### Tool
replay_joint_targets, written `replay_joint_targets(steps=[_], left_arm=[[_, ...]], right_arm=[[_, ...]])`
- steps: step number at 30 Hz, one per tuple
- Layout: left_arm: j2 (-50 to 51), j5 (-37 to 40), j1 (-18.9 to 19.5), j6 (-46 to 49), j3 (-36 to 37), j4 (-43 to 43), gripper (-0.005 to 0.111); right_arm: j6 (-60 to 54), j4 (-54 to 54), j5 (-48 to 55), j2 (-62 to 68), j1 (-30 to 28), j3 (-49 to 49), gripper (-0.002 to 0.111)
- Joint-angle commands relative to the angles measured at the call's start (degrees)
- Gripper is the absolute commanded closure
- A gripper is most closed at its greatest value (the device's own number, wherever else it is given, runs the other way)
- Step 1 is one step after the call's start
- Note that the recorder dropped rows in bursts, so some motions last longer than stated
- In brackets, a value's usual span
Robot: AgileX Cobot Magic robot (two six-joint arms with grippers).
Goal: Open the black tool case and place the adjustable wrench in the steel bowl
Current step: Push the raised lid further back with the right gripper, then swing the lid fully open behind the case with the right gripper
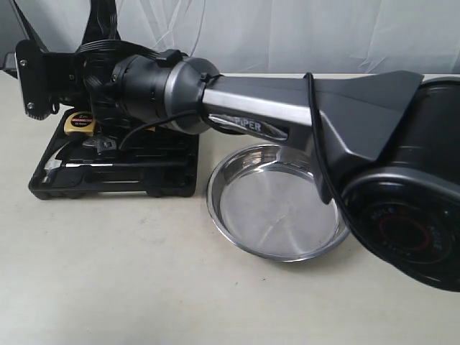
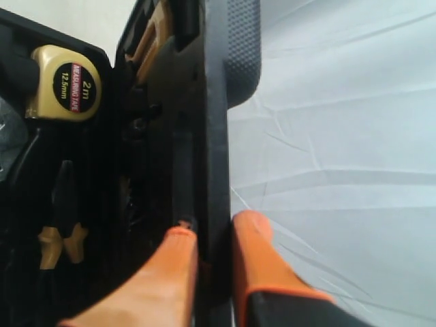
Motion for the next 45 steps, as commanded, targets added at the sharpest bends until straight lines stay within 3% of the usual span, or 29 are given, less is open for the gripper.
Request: replay_joint_targets(steps=[1, 37, 45], left_arm=[[0.2, -0.2, -0.1, -0.1, -0.1, -0.1, 0.106], [0.2, -0.4, -0.1, -0.1, -0.1, -0.1, 0.106], [0.2, -0.4, -0.1, -0.1, -0.1, -0.1, 0.106]], right_arm=[[0.3, -2.3, -0.3, -1.0, 0.7, -0.5, 0.109], [0.3, 0.2, 3.8, -1.4, 3.0, -0.1, 0.109], [1.9, -4.7, 1.0, -6.1, 3.9, 9.3, 0.109]])
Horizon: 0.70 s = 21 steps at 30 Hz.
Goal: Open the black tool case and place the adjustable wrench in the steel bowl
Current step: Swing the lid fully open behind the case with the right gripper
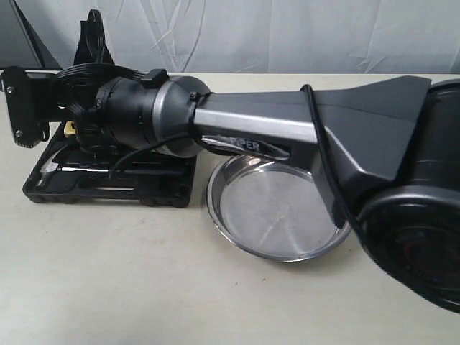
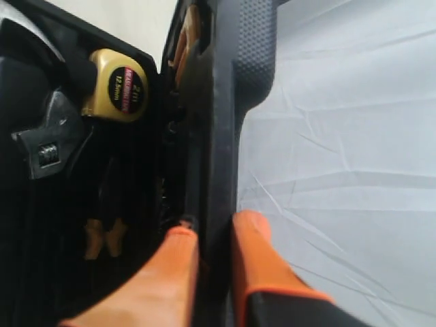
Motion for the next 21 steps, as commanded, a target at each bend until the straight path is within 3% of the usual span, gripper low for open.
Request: replay_joint_targets(steps=[1, 10, 21], left_arm=[[0.2, -0.4, -0.1, -0.1, -0.1, -0.1, 0.106], [0.2, -0.2, -0.1, -0.1, -0.1, -0.1, 0.106], [0.2, -0.2, -0.1, -0.1, -0.1, -0.1, 0.106]], right_arm=[[3.0, -6.7, -2.1, -3.6, 0.1, 3.0, 0.109], [18.7, -26.7, -2.8, -3.6, -2.0, 3.0, 0.109], [28.6, -32.7, -4.1, -3.4, -8.8, 3.0, 0.109]])
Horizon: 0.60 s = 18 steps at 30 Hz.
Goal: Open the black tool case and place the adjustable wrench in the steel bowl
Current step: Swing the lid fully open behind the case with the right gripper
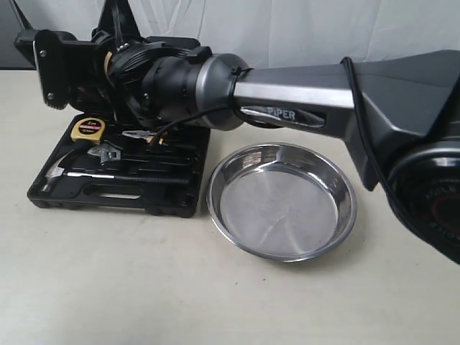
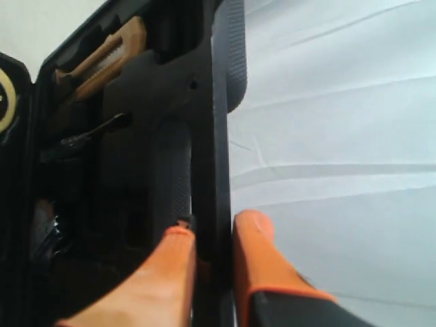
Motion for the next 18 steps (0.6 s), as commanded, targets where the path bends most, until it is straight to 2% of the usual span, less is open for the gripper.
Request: replay_joint_targets(steps=[1, 18], left_arm=[[0.2, -0.2, -0.1, -0.1, -0.1, -0.1, 0.106], [0.2, -0.2, -0.1, -0.1, -0.1, -0.1, 0.106]], right_arm=[[2.1, -3.1, 2.2, -1.5, -2.7, -0.6, 0.109], [2.3, -0.3, 3.0, -1.5, -6.3, -0.6, 0.109]])
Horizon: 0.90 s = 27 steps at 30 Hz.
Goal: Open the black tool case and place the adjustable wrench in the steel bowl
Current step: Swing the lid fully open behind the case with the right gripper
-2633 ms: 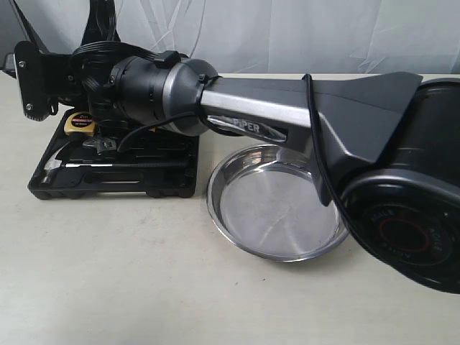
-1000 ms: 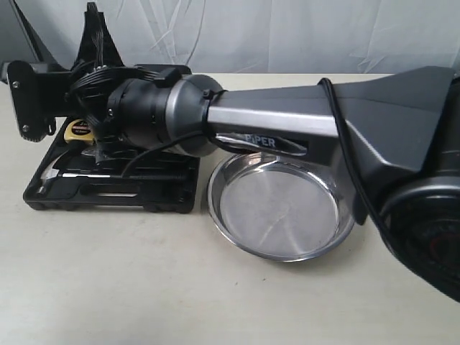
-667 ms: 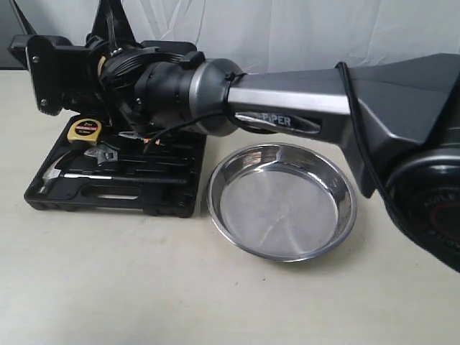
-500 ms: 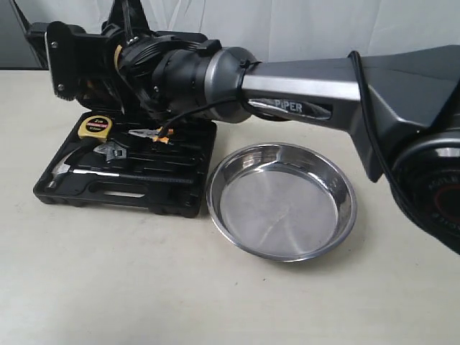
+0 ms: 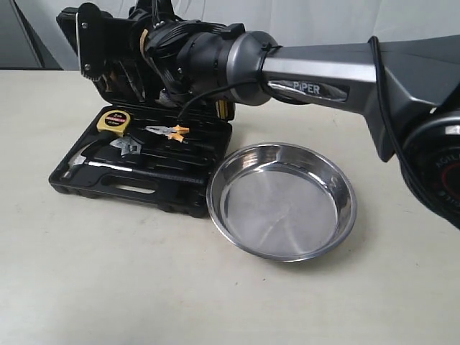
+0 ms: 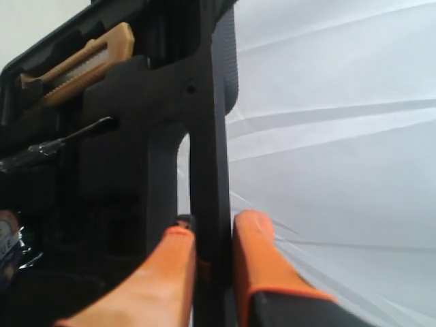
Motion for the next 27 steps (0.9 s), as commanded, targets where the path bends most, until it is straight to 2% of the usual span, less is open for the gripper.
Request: replay_joint_targets(steps=[1, 12, 24, 27], left_arm=[[0.2, -0.4, -0.1, -0.1, -0.1, -0.1, 0.106], [0.2, -0.4, -0.1, -0.1, -0.1, -0.1, 0.106], [0.2, -0.4, -0.1, -0.1, -0.1, -0.1, 0.106], [0.2, -0.4, -0.1, -0.1, -0.1, -0.1, 0.106]], right_arm=[[0.3, 1.8, 3.6, -1.0, -1.5, -0.5, 0.109], [0.3, 7.6, 4.8, -1.0, -2.9, -0.5, 0.109], [0.4, 12.2, 11.9, -1.0, -2.9, -0.5, 0.109], [4.1, 13.8, 12.5, -1.0, -2.9, -0.5, 0.109]])
